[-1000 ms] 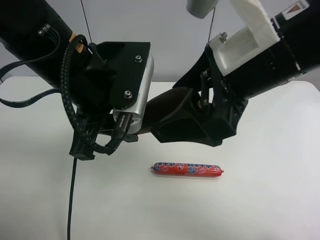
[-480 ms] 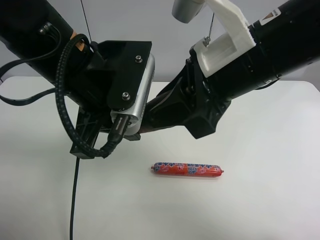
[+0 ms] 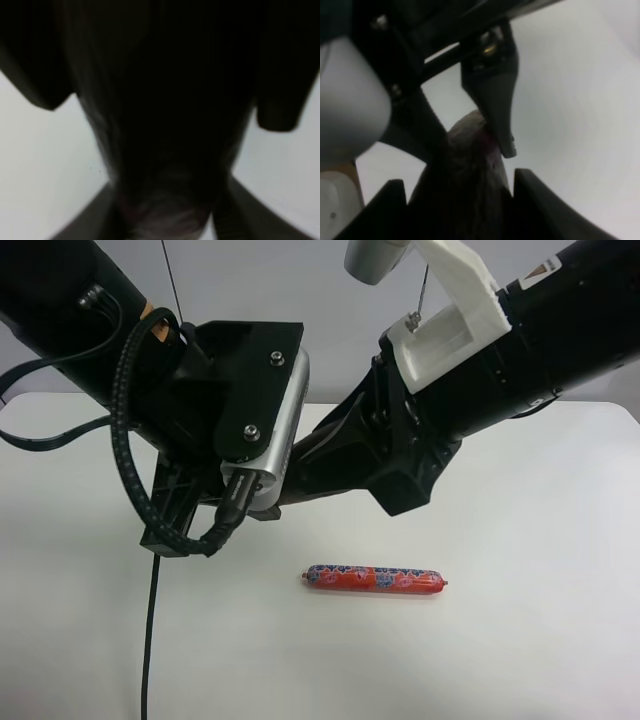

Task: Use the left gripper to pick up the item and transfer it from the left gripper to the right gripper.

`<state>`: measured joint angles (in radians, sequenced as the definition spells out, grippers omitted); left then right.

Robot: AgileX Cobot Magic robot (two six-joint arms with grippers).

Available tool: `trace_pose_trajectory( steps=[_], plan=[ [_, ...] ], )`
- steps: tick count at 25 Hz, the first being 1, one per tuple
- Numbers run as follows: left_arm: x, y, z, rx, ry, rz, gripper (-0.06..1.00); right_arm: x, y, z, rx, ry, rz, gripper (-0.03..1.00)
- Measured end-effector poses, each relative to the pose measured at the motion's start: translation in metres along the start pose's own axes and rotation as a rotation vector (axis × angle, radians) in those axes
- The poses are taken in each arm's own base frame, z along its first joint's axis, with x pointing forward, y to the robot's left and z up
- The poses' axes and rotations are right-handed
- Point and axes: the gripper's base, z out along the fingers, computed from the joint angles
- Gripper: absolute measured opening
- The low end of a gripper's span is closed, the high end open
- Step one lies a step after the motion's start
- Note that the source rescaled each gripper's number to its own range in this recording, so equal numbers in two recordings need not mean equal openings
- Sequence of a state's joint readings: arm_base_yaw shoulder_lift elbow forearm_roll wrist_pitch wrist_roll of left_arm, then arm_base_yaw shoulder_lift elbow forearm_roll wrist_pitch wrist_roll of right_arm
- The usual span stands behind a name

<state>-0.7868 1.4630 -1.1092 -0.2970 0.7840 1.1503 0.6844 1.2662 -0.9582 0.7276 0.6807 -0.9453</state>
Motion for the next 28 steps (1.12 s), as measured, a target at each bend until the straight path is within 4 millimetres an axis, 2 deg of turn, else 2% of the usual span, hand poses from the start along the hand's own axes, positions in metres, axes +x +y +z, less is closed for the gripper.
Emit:
trace_pose_trajectory(
  steps=[1,2,3,4,6,14,21,28],
  plan=[
    [0.0,0.0,0.0,0.001,0.001,0.0,0.35,0.0,-0.001,0.0,0.006,-0.003,-0.001,0.01],
    [0.0,0.0,0.001,0.003,0.002,-0.001,0.6,-0.001,-0.001,0.0,0.011,-0.006,-0.002,0.01],
    [0.0,0.0,0.002,0.004,0.003,-0.001,0.78,-0.001,-0.001,0.0,0.014,-0.009,-0.001,0.01],
    [0.0,0.0,0.002,0.005,0.004,-0.002,0.88,-0.001,-0.001,0.0,0.014,-0.009,-0.001,0.01],
    [0.001,0.0,0.003,0.006,0.005,-0.002,0.97,-0.001,-0.001,0.0,0.016,-0.01,-0.001,0.01],
    [0.0,-0.001,-0.002,0.003,0.002,0.002,1.0,-0.001,-0.001,0.0,0.016,-0.01,-0.001,0.01],
    [0.002,-0.006,-0.033,-0.056,0.022,-0.015,1.0,-0.001,-0.001,0.0,0.016,-0.01,-0.001,0.01],
    [0.01,-0.016,-0.073,-0.143,0.073,-0.129,1.0,-0.001,-0.001,0.0,0.016,-0.01,-0.001,0.01]
  ],
)
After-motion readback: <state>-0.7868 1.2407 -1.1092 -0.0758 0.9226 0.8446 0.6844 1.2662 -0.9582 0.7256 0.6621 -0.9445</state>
